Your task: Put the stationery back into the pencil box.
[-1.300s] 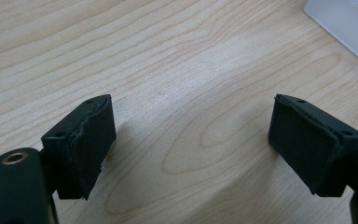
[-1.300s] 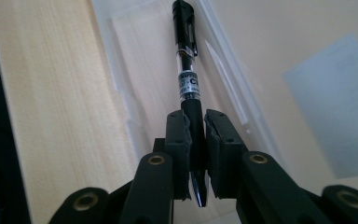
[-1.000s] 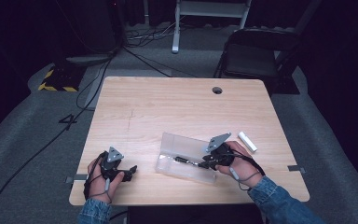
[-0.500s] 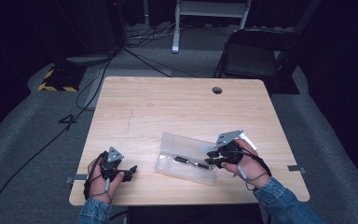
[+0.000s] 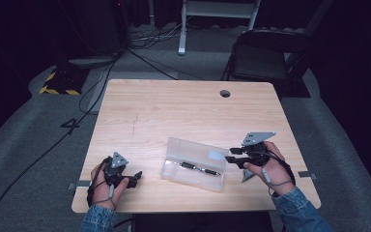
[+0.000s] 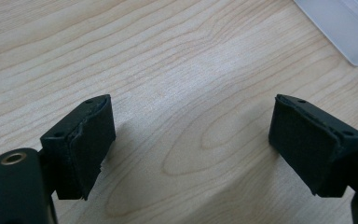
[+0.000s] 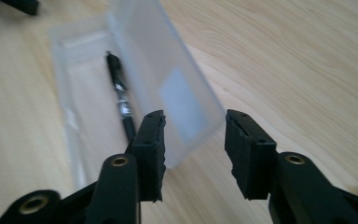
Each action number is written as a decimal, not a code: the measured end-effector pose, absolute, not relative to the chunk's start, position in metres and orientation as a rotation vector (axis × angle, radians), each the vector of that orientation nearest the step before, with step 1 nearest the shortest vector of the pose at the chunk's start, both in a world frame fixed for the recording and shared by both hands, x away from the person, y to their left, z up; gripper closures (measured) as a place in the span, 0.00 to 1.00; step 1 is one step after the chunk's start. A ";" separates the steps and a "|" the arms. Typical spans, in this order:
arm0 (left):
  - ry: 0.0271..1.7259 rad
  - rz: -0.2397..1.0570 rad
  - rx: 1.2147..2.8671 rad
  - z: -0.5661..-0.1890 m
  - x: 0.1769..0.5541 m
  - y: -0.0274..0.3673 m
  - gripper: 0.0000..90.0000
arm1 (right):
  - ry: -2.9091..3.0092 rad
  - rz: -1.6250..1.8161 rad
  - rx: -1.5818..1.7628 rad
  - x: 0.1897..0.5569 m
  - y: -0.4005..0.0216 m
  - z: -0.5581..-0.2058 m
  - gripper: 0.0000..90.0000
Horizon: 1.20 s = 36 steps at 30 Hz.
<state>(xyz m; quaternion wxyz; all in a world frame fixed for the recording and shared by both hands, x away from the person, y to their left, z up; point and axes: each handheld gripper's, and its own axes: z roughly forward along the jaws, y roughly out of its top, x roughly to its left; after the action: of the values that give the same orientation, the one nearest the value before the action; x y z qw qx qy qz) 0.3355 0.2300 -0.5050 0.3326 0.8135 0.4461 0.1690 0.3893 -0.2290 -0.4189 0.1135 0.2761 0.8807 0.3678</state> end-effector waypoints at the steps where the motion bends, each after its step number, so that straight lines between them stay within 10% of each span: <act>1: 1.166 0.441 2.125 -0.505 0.336 0.230 0.16 | 2.570 1.067 0.827 0.391 -0.233 -0.419 0.63; 36: 1.167 0.440 2.125 -0.505 0.336 0.230 0.16 | 2.539 1.011 1.126 0.406 -0.302 -0.454 0.47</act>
<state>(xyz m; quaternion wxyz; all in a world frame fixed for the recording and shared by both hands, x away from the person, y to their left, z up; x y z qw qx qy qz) 0.3356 0.2298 -0.5049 0.3324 0.8133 0.4468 0.1685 0.4056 -0.3015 -0.4545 0.0928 0.3793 0.8553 0.3405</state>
